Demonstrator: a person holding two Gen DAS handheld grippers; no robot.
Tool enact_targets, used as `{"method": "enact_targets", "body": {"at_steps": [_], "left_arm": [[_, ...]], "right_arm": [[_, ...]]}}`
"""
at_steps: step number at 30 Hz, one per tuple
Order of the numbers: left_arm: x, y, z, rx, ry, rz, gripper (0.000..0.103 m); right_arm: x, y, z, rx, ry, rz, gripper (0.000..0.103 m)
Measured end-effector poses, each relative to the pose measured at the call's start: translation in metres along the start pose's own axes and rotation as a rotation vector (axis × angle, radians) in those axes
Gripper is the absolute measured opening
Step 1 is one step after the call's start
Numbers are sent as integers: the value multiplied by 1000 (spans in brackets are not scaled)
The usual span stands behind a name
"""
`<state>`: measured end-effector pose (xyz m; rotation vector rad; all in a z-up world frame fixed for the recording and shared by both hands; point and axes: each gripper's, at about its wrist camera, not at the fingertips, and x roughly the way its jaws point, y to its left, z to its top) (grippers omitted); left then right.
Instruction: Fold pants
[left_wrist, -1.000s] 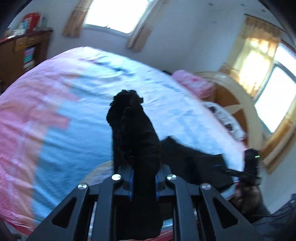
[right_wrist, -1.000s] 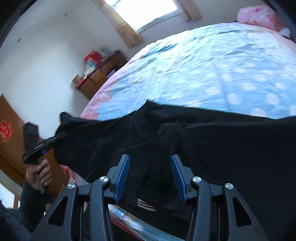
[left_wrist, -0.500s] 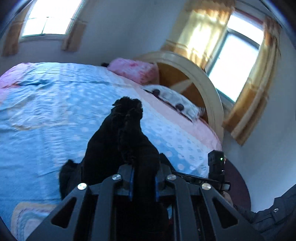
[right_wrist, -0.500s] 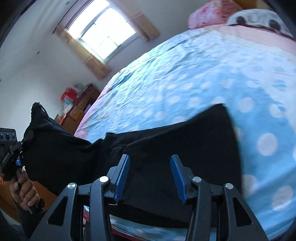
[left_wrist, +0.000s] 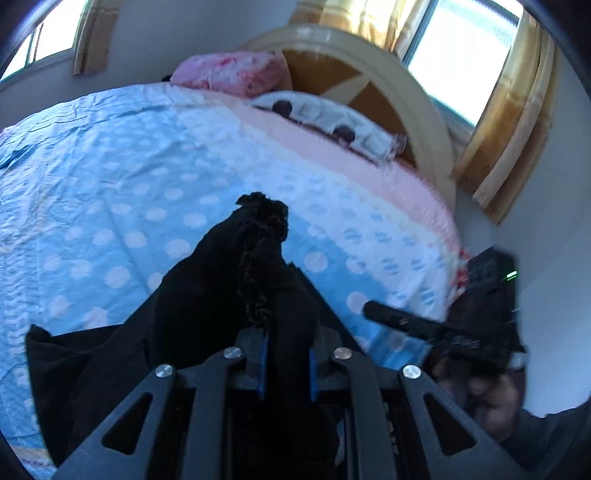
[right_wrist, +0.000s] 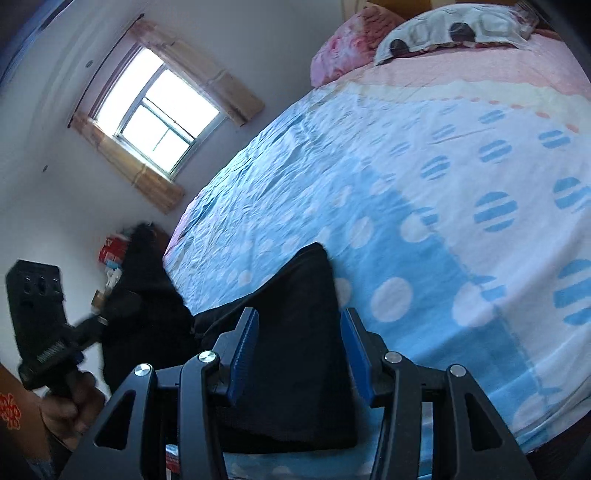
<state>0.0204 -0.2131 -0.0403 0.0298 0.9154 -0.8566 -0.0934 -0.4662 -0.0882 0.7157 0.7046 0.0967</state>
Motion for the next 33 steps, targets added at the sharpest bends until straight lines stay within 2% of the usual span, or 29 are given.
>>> {"method": "enact_targets", "body": {"at_steps": [4, 7, 9, 10, 12, 13, 16, 18, 21, 22, 24, 25, 26, 29, 30, 32, 33], "left_arm": [[40, -12, -8, 20, 71, 7, 25], [39, -26, -10, 36, 56, -71, 35], [28, -36, -9, 61, 31, -101, 60], [19, -40, -9, 79, 4, -103, 64], [-3, -40, -11, 110, -44, -73, 77], [-11, -37, -13, 121, -58, -50, 78], [-33, -16, -27, 148, -77, 76, 82], [-40, 11, -42, 156, -72, 192, 96], [-40, 50, -59, 137, -61, 355, 96], [-37, 64, -63, 108, -40, 373, 96], [-34, 89, -72, 25, -4, 355, 96], [-35, 92, -75, 10, -14, 343, 96], [-37, 93, -77, 1, -29, 331, 96], [-41, 85, -77, 20, -65, 329, 96], [-43, 81, -77, 32, -83, 314, 102], [-36, 75, -77, 63, -82, 323, 103], [-28, 74, -78, 76, -57, 335, 103]], "right_arm": [[0, -14, 1, 40, -3, -9, 49], [-1, -21, 2, 53, -17, -19, 49], [-3, -23, 3, 61, -28, -10, 49], [-4, -23, 4, 63, -33, 1, 49], [-5, -19, 4, 54, -36, 36, 52], [-5, -15, 4, 38, -27, 58, 59], [0, 14, -2, -67, 8, 115, 59], [6, 29, -8, -137, 43, 114, 59], [25, 40, -15, -172, 124, 50, 59], [30, 40, -18, -175, 153, 43, 59], [41, 42, -26, -209, 218, 18, 59], [43, 42, -30, -223, 242, 16, 44], [45, 41, -33, -224, 264, 8, 36], [30, 36, -33, -215, 252, 3, 25], [24, 37, -32, -226, 243, -6, 24], [16, 36, -33, -238, 245, -37, 24], [18, 30, -33, -226, 250, -60, 24]]}}
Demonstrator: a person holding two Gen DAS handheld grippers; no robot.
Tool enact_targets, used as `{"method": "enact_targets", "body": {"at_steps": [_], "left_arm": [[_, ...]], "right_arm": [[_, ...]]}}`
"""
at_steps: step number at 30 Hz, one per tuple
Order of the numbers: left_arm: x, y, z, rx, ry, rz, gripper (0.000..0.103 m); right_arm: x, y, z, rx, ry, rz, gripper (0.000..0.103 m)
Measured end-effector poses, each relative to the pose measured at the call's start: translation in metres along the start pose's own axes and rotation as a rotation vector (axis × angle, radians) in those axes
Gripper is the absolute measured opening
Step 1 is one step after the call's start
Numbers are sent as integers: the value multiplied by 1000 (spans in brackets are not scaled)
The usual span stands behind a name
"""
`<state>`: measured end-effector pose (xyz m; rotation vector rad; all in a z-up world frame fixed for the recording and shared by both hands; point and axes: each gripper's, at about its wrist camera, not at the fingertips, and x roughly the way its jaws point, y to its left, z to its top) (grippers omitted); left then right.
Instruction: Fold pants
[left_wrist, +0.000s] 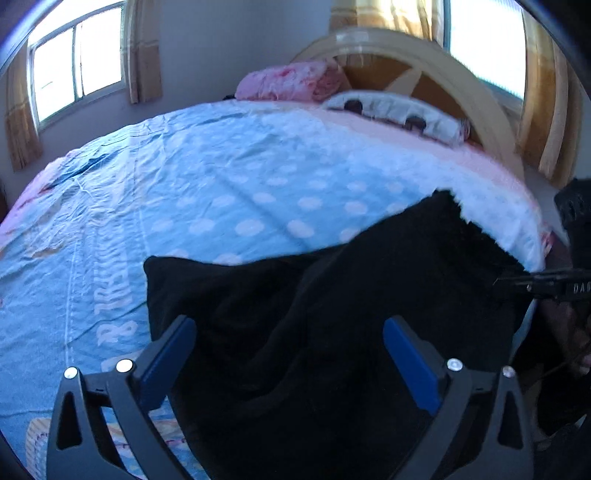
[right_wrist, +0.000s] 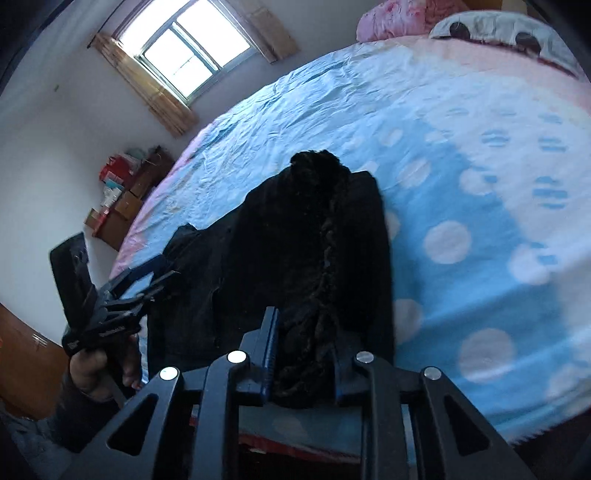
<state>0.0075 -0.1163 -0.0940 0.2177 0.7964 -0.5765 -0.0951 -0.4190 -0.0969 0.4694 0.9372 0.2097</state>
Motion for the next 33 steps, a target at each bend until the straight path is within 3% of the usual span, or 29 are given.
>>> {"method": "enact_targets", "body": {"at_steps": [2, 5, 7, 10, 13, 15, 18, 22, 27, 33], "left_arm": [[13, -2, -2, 6, 43, -2, 103], [7, 0, -6, -6, 11, -6, 103], [4, 2, -6, -13, 2, -5, 103], [11, 7, -4, -27, 21, 14, 103], [18, 7, -2, -23, 31, 37, 103], [24, 7, -1, -26, 53, 41, 103], [28, 8, 0, -40, 67, 33, 103], [30, 10, 0, -44, 72, 18, 103], [35, 9, 0, -44, 73, 5, 103], [29, 12, 0, -51, 67, 16, 103]], "right_arm": [[10, -8, -5, -12, 30, -58, 24], [1, -13, -6, -2, 18, -34, 30], [-15, -14, -3, -4, -16, -67, 43], [-46, -14, 3, -13, -141, -175, 45], [-64, -3, 9, 9, -226, -36, 47], [-51, 21, 12, -46, -202, 48, 54], [-9, 49, 14, -118, -88, 121, 54], [20, 47, -2, -122, 25, 56, 54], [18, 24, -13, -124, 23, 87, 52], [11, 37, 1, -121, 39, 44, 54]]}}
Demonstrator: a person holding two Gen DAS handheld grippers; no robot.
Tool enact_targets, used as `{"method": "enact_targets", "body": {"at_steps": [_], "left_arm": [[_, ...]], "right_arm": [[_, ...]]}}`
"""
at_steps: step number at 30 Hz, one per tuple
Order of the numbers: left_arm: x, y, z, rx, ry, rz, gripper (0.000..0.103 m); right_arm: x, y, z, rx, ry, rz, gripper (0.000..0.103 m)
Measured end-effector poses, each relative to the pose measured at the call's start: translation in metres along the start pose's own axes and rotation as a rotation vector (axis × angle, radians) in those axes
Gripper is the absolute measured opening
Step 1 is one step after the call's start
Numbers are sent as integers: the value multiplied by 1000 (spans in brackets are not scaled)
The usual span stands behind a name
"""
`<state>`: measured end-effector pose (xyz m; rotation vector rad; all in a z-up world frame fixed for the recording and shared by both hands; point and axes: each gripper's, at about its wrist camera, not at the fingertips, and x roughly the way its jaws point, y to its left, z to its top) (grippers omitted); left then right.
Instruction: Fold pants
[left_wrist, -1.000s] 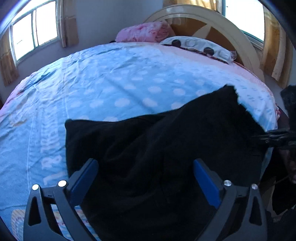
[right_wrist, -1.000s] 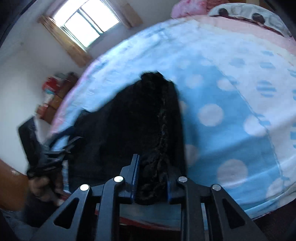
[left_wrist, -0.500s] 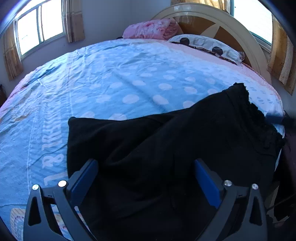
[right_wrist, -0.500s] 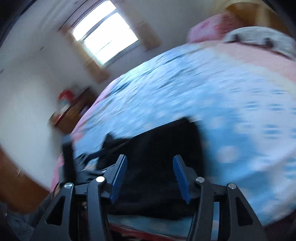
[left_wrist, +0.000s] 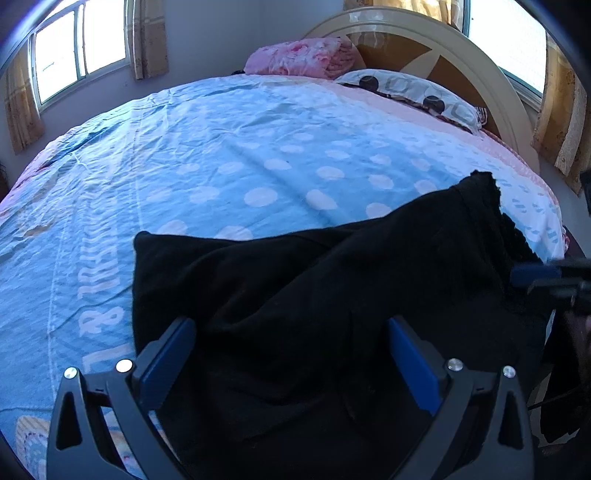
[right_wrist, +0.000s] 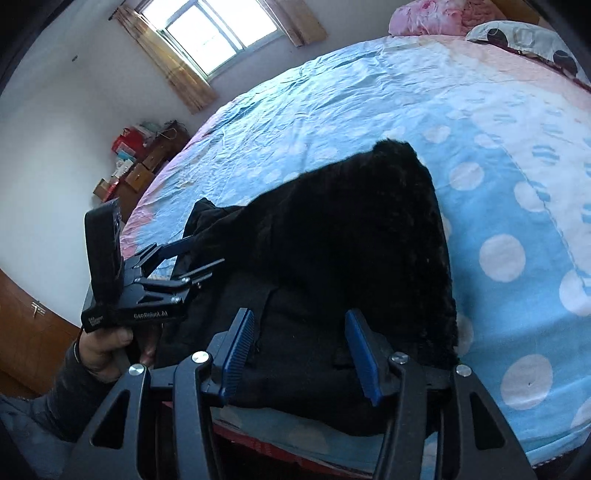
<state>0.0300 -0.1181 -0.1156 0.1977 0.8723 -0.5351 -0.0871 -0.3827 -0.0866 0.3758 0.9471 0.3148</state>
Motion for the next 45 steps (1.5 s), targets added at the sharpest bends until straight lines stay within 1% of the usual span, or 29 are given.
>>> {"method": "enact_targets", "body": {"at_steps": [5, 9, 11, 14, 15, 17, 18, 20, 22, 24, 26, 27, 30, 32, 33, 34, 35, 36, 37, 38, 39, 40, 42, 45], "left_arm": [[-9, 4, -5, -17, -3, 12, 103], [-16, 10, -10, -36, 3, 21, 103], [-22, 12, -16, -38, -1, 23, 103], [-29, 17, -31, -50, 0, 37, 103], [-29, 19, -36, -59, 8, 38, 103], [-26, 26, -47, -94, 23, 18, 103], [-24, 29, -53, -112, 30, 0, 103], [-30, 35, -59, -153, 9, -16, 103], [-41, 38, -64, -179, -19, -22, 103], [-50, 40, -70, -202, -34, -31, 103], [-57, 40, -75, -220, -50, -48, 103], [-57, 39, -76, -223, -46, -48, 103], [-51, 36, -83, -208, -10, -29, 103], [-48, 37, -89, -212, -5, -45, 103], [-50, 36, -92, -206, -17, -44, 103], [-50, 35, -94, -197, -19, -42, 103], [-50, 34, -95, -188, -19, -39, 103], [-50, 33, -97, -175, -22, -37, 103], [-50, 31, -99, -168, -24, -36, 103], [-50, 29, -99, -157, -26, -32, 103], [-50, 28, -100, -146, -30, -27, 103], [-50, 25, -103, -143, -35, -23, 103], [-49, 22, -104, -135, -43, -13, 103], [-48, 17, -104, -130, -52, -8, 103]], "right_arm": [[2, 11, 30, -11, -26, 32, 54], [23, 24, 54, -13, -22, 78, 54], [42, 29, 65, -24, 3, 79, 54], [68, 26, 78, 1, 54, 103, 54], [77, 23, 81, 6, 65, 87, 54], [91, 16, 87, 20, 91, 80, 54], [94, 16, 89, 5, 92, 73, 54], [97, 20, 93, -9, 121, 47, 54], [89, 37, 100, -34, 159, 23, 54], [79, 58, 107, -92, 154, 74, 54], [83, 81, 115, -145, 172, 109, 54], [92, 93, 120, -170, 195, 132, 54], [133, 117, 132, -221, 258, 141, 54], [162, 124, 139, -200, 317, 181, 54], [181, 127, 141, -185, 369, 199, 54], [197, 130, 143, -179, 400, 205, 54], [204, 131, 144, -180, 415, 211, 54], [218, 137, 144, -194, 457, 243, 54], [226, 141, 144, -208, 477, 251, 41], [230, 142, 143, -229, 475, 224, 28], [237, 146, 144, -268, 471, 181, 20], [242, 148, 145, -284, 472, 183, 19], [251, 155, 146, -328, 463, 156, 18], [262, 155, 155, -335, 436, 147, 17]]}}
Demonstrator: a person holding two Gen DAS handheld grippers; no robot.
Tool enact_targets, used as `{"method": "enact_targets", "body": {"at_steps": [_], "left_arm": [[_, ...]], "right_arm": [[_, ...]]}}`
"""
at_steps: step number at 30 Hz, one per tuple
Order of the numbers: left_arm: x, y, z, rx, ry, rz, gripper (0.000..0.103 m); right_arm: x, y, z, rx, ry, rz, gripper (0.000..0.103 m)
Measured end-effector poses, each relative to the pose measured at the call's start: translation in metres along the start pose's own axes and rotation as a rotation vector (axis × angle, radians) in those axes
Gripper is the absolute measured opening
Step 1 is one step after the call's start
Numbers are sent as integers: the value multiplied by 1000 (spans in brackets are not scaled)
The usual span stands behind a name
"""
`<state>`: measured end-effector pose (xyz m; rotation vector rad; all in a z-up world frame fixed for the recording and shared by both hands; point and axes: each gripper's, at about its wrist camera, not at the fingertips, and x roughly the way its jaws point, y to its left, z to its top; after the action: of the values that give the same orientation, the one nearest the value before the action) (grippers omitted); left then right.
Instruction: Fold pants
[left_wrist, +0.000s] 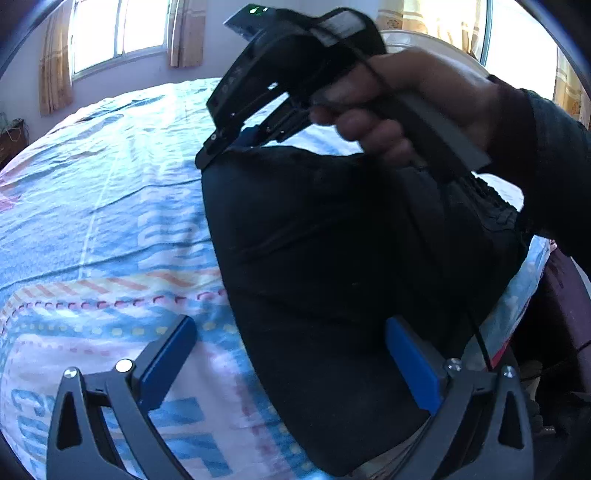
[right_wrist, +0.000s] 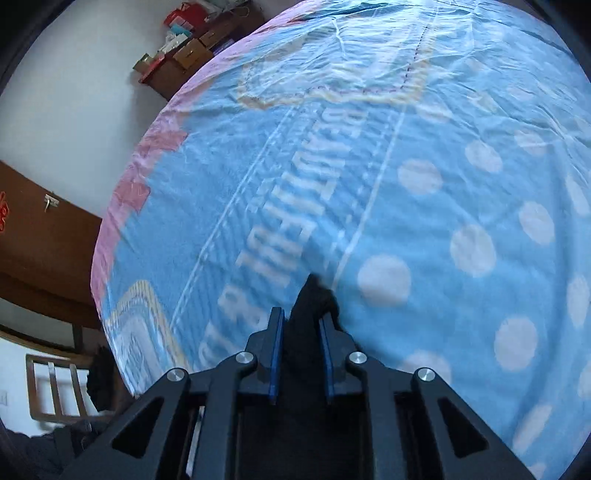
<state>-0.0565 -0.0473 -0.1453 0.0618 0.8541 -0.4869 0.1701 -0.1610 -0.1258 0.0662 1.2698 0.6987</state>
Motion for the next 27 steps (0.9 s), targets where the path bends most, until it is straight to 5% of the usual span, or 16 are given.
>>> {"method": "enact_targets", "body": {"at_steps": [3, 7, 9, 13, 15, 17, 20, 27], "left_arm": [[-2, 3, 2, -25, 11, -19, 103], [-6, 8, 4, -65, 17, -39, 103], [-8, 9, 5, -76, 19, -36, 103], [-14, 25, 7, -109, 14, -47, 103], [-11, 27, 8, -101, 22, -39, 103], [-9, 25, 8, -87, 21, -22, 103], [-9, 20, 12, -78, 28, -13, 103], [-15, 19, 51, -18, -38, 63, 103]], "right_arm": [[-9, -5, 2, 2, 0, 38, 18], [-59, -14, -15, 45, -132, 13, 32], [-82, -12, -35, 75, -173, 84, 32], [-83, 7, -84, 80, -100, 255, 37], [-66, 3, -103, 105, -51, 248, 37], [-61, -16, -108, 155, -96, 185, 37], [-59, -50, -106, 281, -186, 293, 34], [-115, -46, -154, 302, -295, 257, 45]]}}
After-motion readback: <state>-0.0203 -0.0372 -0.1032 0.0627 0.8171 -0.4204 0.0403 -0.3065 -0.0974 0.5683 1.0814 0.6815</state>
